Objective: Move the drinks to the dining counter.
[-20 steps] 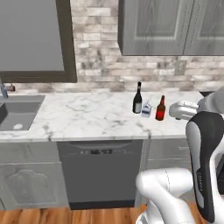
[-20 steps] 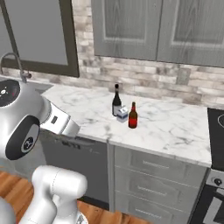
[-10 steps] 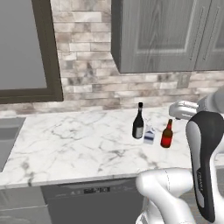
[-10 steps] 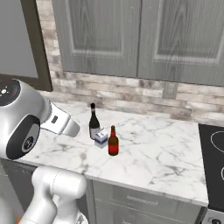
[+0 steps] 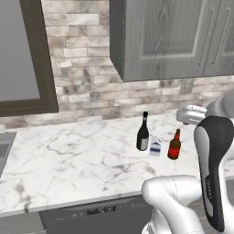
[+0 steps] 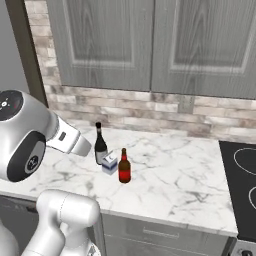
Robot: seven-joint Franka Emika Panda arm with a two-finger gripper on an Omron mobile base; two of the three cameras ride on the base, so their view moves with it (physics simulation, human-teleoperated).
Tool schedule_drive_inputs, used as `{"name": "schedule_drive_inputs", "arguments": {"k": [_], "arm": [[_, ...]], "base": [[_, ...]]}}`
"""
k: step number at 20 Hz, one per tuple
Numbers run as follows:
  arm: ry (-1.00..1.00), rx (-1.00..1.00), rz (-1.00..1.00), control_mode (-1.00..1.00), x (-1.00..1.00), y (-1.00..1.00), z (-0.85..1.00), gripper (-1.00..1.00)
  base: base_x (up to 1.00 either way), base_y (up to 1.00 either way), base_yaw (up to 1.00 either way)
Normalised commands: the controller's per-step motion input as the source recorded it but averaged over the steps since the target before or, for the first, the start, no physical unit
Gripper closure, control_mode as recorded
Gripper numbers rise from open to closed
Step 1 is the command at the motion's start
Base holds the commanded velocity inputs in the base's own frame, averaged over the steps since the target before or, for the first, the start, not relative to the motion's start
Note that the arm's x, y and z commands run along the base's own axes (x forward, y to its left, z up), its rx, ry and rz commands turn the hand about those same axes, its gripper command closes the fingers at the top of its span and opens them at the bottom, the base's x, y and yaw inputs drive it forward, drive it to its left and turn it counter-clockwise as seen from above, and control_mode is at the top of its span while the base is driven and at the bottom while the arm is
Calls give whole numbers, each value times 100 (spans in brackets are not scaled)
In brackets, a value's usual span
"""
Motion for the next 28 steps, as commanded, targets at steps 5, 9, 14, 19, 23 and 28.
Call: {"name": "schedule_drive_inputs", "arguments": {"k": [5,9,14,19,23,28], "arm": [[0,0,0,100,0,0,0,-100],[0,0,0,100,0,0,0,-100],[-1,0,0,-100,4,0,-2,-100],[-5,0,4,-100,11,-12,-7,-100],[-9,0,7,-100,11,-12,-20,-100],[-15,-1,9,-100,0,-8,-17,-100]], "base": [[77,5,-13],[74,7,-17],[53,4,-11],[0,0,0],[0,0,0],[0,0,0]]}}
